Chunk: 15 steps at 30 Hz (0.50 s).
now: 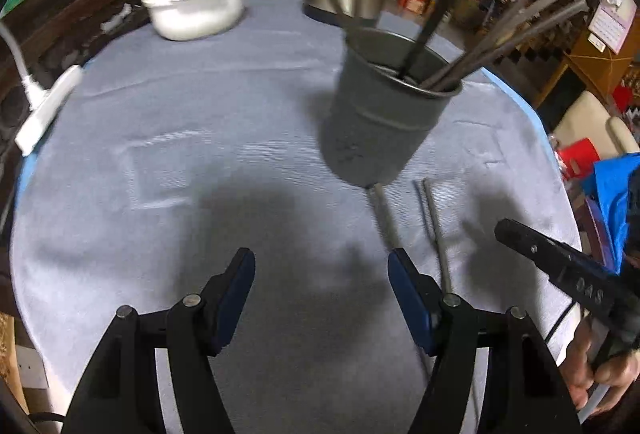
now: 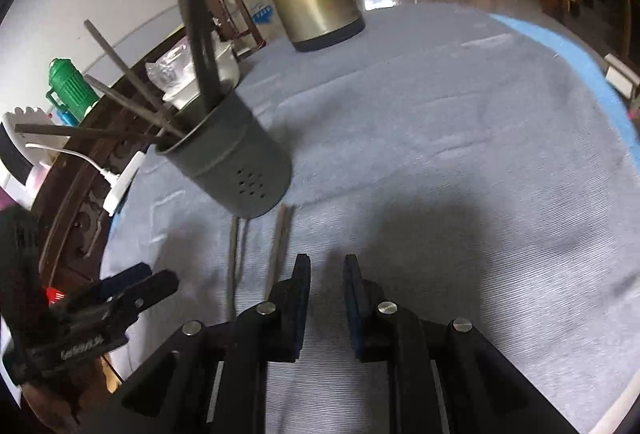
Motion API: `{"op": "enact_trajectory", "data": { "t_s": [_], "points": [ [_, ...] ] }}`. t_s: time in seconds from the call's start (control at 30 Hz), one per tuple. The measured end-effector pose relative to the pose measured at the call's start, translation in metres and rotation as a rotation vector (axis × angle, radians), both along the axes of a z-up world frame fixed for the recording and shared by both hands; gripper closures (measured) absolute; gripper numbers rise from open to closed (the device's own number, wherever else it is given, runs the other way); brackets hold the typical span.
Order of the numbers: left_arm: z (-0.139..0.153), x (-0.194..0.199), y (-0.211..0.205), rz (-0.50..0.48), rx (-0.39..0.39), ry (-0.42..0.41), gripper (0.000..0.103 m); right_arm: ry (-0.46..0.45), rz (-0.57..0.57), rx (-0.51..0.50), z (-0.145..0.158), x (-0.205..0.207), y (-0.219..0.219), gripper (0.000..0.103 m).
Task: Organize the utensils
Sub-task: 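Lower the right tool beside the cup onto the last chopsticks on the cloth, then close the left tool on a chopstick while the right tool grasps another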
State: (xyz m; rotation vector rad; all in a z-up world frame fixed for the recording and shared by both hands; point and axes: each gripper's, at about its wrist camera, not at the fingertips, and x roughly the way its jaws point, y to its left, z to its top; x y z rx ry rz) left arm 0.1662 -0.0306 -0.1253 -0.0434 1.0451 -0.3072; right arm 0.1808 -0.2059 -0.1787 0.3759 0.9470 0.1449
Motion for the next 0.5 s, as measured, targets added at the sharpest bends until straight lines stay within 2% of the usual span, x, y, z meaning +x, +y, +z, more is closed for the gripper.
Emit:
{"op": "enact_trajectory", "data": {
  "t_s": [0.17, 0.27, 0.33, 0.4, 0.43, 0.5],
  "points": [
    [-0.009, 0.014, -0.023, -0.031, -0.034, 0.06, 0.033, 0.002, -0.021, 0.028, -0.001, -0.008, -0.021, 0.083],
    [-0.016, 0.019, -0.032, -0.057, -0.021, 0.067, 0.033, 0.017, -0.031, 0.042, -0.007, -0.016, -0.03, 0.083],
    [-0.02, 0.022, -0.037, -0.078, -0.021, 0.072, 0.039, 0.025, -0.035, 0.051, -0.01, -0.016, -0.033, 0.083],
    [-0.024, 0.026, -0.039, -0.096, -0.025, 0.08, 0.056, 0.026, -0.037, 0.062, -0.012, -0.016, -0.033, 0.083],
    [-0.023, 0.026, -0.039, -0.099, -0.019, 0.064, 0.059, 0.025, -0.037, 0.064, -0.012, -0.016, -0.033, 0.083],
    [-0.025, 0.029, -0.041, -0.12, -0.014, 0.051, 0.079, 0.024, -0.034, 0.061, -0.012, -0.015, -0.032, 0.083]
  ]
}}
